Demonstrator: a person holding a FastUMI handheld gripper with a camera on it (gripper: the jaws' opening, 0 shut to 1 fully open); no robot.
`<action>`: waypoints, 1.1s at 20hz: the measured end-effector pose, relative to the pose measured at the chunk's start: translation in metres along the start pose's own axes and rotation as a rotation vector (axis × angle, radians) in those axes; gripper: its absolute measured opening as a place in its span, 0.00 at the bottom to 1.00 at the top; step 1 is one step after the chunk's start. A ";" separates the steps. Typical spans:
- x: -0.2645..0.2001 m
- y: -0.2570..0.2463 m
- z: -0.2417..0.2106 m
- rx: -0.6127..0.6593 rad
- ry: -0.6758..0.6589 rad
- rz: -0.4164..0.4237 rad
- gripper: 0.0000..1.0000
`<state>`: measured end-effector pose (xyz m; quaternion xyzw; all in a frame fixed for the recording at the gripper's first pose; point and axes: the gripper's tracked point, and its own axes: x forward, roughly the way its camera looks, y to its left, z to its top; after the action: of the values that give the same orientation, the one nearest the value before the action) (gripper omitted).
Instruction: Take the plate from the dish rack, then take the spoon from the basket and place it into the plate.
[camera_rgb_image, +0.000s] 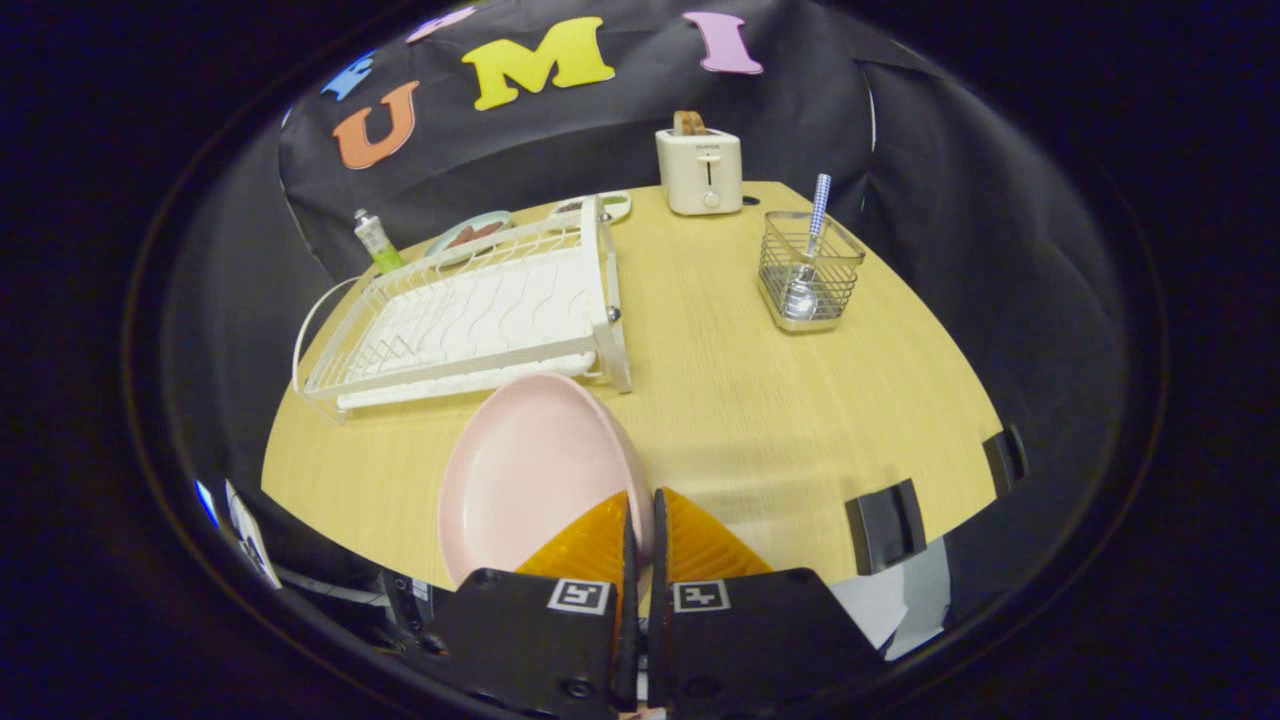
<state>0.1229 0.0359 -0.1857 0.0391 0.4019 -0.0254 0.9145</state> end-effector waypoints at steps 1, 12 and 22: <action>0.007 -0.006 0.000 -0.004 -0.007 -0.014 0.10; 0.019 -0.041 0.020 -0.060 -0.247 -0.071 0.33; 0.010 -0.092 0.065 -0.013 -0.404 -0.077 1.00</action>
<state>0.1701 -0.0621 -0.1535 0.0120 0.2118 -0.0653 0.9751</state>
